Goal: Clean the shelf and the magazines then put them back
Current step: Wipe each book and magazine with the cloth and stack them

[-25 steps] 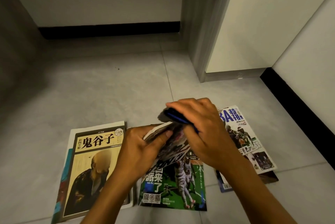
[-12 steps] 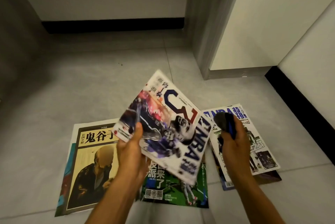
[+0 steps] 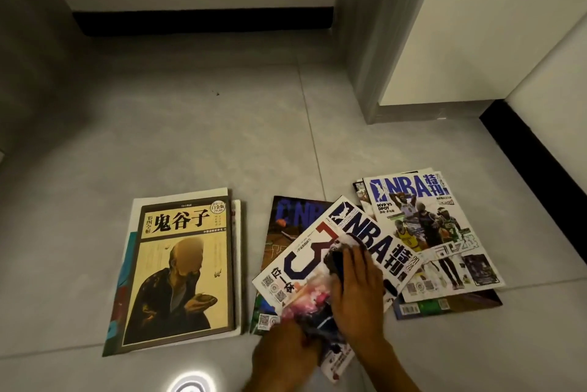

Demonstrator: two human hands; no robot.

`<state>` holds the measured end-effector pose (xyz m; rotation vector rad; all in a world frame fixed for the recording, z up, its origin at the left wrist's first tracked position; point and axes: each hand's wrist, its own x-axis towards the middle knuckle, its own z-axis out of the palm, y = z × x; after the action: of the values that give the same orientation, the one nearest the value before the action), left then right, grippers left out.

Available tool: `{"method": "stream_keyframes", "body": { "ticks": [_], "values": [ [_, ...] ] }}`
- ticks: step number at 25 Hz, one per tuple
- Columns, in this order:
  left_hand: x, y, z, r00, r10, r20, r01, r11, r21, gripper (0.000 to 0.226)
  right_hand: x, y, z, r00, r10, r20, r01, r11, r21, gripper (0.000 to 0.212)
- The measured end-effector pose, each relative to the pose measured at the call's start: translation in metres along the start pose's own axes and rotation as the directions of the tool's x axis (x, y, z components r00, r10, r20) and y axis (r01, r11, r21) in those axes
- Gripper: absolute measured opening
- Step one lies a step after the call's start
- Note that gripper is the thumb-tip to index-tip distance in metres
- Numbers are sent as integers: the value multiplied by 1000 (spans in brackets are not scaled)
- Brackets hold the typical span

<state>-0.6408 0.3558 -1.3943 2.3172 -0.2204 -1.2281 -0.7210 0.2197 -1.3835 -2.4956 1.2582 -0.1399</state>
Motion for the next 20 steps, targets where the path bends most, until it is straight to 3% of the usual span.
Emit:
{"method": "stream_keyframes", "body": {
  "ticks": [1, 2, 3, 5, 6, 7, 9, 11, 12, 13, 15, 16, 17, 18, 20],
  "values": [
    [-24, 32, -22, 988, 151, -22, -140, 955, 263, 24, -13, -7, 6, 996, -75, 43, 76, 997, -12, 56],
    [-39, 44, -36, 933, 359, -13, -318, 844, 431, 30, -27, -9, 15, 977, -208, 45, 210, 977, -34, 60],
    [-34, 47, -48, 899, 437, -7, -363, 754, 547, 45, -40, -11, 18, 933, -357, 49, 359, 932, -49, 68],
    [-23, 50, -65, 897, 434, 86, -378, 650, 660, 76, -35, 5, 10, 826, -562, 40, 562, 817, -129, 77],
    [-18, 48, -69, 902, 413, 128, -385, 633, 672, 84, -24, 18, 4, 820, -571, 30, 565, 801, -201, 76],
    [-15, 49, -70, 906, 393, 159, -391, 630, 671, 88, -9, 29, -4, 864, -503, 13, 491, 839, -235, 74],
    [-14, 44, -69, 901, 403, 158, -396, 621, 676, 89, 21, 40, -17, 982, -156, -108, 148, 986, -79, 61],
    [-12, 42, -65, 893, 430, 129, -390, 600, 698, 88, 19, 13, -8, 990, 100, -103, -93, 994, 64, 55],
    [-10, 41, -64, 895, 430, 120, -381, 594, 709, 88, 10, -8, 2, 995, 65, -69, -60, 996, 68, 63],
    [-6, 39, -63, 897, 427, 117, -377, 598, 707, 89, -2, -28, 12, 998, -62, -20, 63, 997, 54, 74],
    [-6, 38, -64, 904, 409, 123, -372, 613, 697, 94, -4, -32, 23, 914, -406, 19, 406, 912, -64, 89],
    [-5, 38, -64, 910, 392, 132, -366, 615, 699, 94, 16, -20, 16, 871, -490, 10, 488, 864, -128, 88],
    [-6, 39, -65, 914, 381, 142, -365, 615, 699, 93, 40, -6, 6, 881, -473, 12, 470, 871, -145, 82],
    [-7, 40, -65, 913, 382, 145, -367, 613, 700, 91, 64, 8, -2, 931, -363, -33, 355, 924, -140, 75],
    [-7, 41, -63, 912, 387, 134, -365, 622, 693, 89, 89, 10, -10, 988, 13, -151, -21, 999, -50, 62]
  ]
}}
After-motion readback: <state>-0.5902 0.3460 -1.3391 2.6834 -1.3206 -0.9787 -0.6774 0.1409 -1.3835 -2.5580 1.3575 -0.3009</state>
